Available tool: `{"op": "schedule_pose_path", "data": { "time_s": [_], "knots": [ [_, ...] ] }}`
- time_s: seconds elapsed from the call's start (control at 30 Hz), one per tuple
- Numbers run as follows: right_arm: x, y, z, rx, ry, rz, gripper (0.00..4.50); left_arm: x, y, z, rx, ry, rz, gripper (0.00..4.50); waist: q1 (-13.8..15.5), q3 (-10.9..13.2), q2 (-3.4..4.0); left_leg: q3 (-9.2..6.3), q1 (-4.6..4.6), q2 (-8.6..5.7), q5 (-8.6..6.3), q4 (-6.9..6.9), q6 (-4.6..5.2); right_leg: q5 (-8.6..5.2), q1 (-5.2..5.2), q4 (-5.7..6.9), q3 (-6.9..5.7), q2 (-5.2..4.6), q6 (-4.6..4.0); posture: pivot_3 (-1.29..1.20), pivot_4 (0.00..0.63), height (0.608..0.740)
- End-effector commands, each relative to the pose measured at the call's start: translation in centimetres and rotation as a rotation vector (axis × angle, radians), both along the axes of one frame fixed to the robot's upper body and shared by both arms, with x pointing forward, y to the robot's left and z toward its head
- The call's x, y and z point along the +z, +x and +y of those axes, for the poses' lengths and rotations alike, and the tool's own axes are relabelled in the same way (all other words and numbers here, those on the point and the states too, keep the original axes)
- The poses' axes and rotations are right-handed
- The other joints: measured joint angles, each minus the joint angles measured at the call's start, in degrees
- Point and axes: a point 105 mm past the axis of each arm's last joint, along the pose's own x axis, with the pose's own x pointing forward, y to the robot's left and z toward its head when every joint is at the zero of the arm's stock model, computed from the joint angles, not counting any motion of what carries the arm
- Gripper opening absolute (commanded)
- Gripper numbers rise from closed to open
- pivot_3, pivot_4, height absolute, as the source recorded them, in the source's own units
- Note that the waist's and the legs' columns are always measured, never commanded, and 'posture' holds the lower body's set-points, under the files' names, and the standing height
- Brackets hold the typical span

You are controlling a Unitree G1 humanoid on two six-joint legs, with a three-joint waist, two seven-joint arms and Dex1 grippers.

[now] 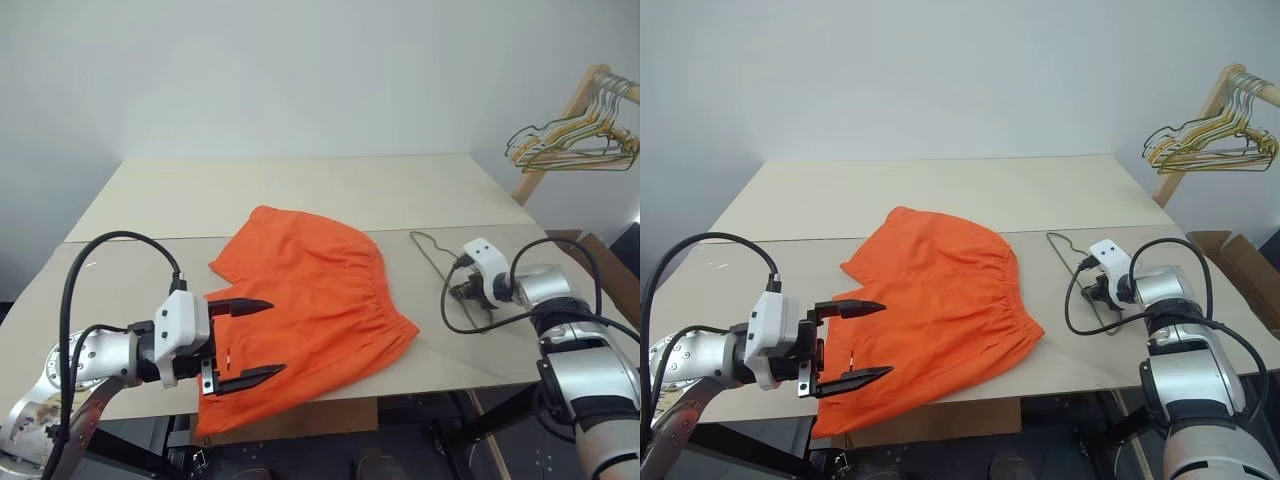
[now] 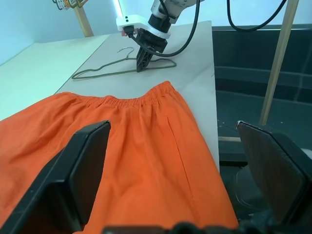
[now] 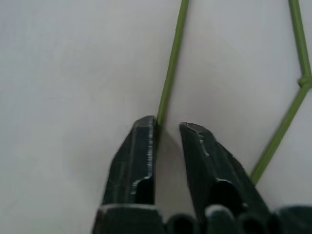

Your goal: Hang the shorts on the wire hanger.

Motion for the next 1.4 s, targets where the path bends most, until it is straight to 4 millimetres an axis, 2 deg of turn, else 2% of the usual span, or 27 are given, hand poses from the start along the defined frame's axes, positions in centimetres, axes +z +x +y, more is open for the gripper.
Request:
{"op": "schedule_pose_path", "data": {
  "time_s": [0.03, 0.17, 0.3, 0.4, 0.53, 0.67, 0.77, 0.97, 1.07, 1.2, 1.3, 1.4],
  "knots": [
    [-1.1, -0.4, 0.1, -0.012, 0.005, 0.030, 0.05, 0.2, 0.2, -0.2, 0.002, 0.047, -0.056, 4.50, 0.0, 0.0, 0.00, 0.00, 0.00, 0.00, 0.00, 0.00, 0.00, 0.00, 0.00, -0.01, 0.00, 0.01, 0.00, -0.02, 0.000, 0.740],
    [0.5, 0.6, 0.3, -0.039, 0.044, -0.057, 0.05, 0.2, 1.2, -0.3, 0.045, 0.032, -0.082, 4.50, 0.0, 0.0, 0.00, 0.00, -0.01, 0.03, 0.00, 0.00, 0.00, 0.01, 0.00, -0.02, 0.00, 0.04, -0.01, -0.02, 0.000, 0.740],
    [6.0, 2.0, 1.8, -0.021, 0.128, -0.296, 0.05, 1.0, 4.5, -0.3, 0.255, -0.076, -0.108, 4.50, 0.1, 0.1, 0.24, -0.04, -0.09, 0.02, 0.00, 0.00, 0.00, 0.03, -0.04, -0.03, 0.04, 0.05, 0.01, -0.03, 0.000, 0.740],
    [9.7, 1.1, 3.8, 0.027, 0.137, -0.490, 0.05, 2.5, 6.3, -0.7, 0.383, -0.282, -0.098, 4.50, 0.5, 0.1, 0.57, -0.17, -0.30, -0.01, 0.00, 0.00, 0.00, 0.04, -0.20, -0.03, 0.03, 0.03, 0.07, -0.04, 0.000, 0.740],
    [13.5, -1.4, 8.6, 0.145, 0.161, -0.737, 0.05, 4.7, 7.4, -1.7, 0.413, -0.621, 0.057, 4.50, 0.7, 0.1, 0.59, -0.38, -0.44, 0.00, -0.03, 0.00, -0.03, 0.06, -0.31, 0.02, 0.04, 0.06, 0.11, -0.06, 0.000, 0.740],
    [16.4, -4.3, 13.7, 0.287, 0.273, -0.971, 0.05, 6.4, 8.4, -2.7, 0.362, -0.797, 0.179, 4.50, 0.7, 0.1, 0.59, -0.46, -0.38, -0.04, -0.02, 0.09, -0.05, 0.08, -0.26, 0.10, 0.04, 0.15, 0.11, -0.08, 0.000, 0.740],
    [17.1, -6.2, 16.3, 0.388, 0.306, -1.081, 0.05, 7.7, 9.4, -2.7, 0.358, -0.892, 0.234, 4.50, 0.7, 0.1, 0.58, -0.45, -0.37, -0.08, -0.02, 0.12, -0.06, 0.09, -0.22, 0.06, 0.03, 0.15, 0.12, -0.08, 0.000, 0.740],
    [17.5, -8.6, 19.1, 0.518, 0.281, -1.216, 0.05, 8.7, 10.5, -2.7, 0.368, -0.923, 0.250, 4.50, 0.0, 0.1, 0.57, -0.45, -0.44, -0.10, -0.02, 0.12, -0.07, 0.09, -0.22, -0.08, 0.02, 0.16, 0.11, -0.09, 0.000, 0.740],
    [17.2, -8.9, 19.9, 0.553, 0.257, -1.221, 0.05, 9.0, 10.9, -3.1, 0.380, -0.905, 0.230, 4.50, -0.2, 0.1, 0.57, -0.47, -0.41, -0.10, -0.02, 0.12, -0.07, 0.09, -0.21, -0.07, 0.02, 0.19, 0.10, -0.10, 0.000, 0.740],
    [16.8, -8.6, 20.3, 0.547, 0.244, -1.216, 0.05, 10.1, 10.1, -3.6, 0.308, -0.939, 0.212, 4.50, -0.1, 0.1, 0.57, -0.46, -0.41, -0.10, -0.02, 0.11, -0.08, 0.09, -0.21, -0.10, 0.02, 0.19, 0.10, -0.09, 0.000, 0.740],
    [16.6, -8.6, 20.8, 0.543, 0.245, -1.216, 0.05, 10.0, 9.4, -4.2, 0.254, -0.924, 0.221, 4.50, -0.1, 0.1, 0.57, -0.47, -0.43, -0.10, -0.02, 0.11, -0.08, 0.09, -0.21, -0.11, 0.02, 0.19, 0.09, -0.09, 0.000, 0.740],
    [16.6, -8.8, 21.1, 0.544, 0.255, -1.222, 0.05, 9.8, 9.8, -4.1, 0.281, -0.924, 0.226, 4.50, -0.1, 0.1, 0.57, -0.46, -0.42, -0.10, -0.02, 0.11, -0.08, 0.09, -0.20, -0.12, 0.02, 0.18, 0.09, -0.09, 0.000, 0.740]
  ]
}}
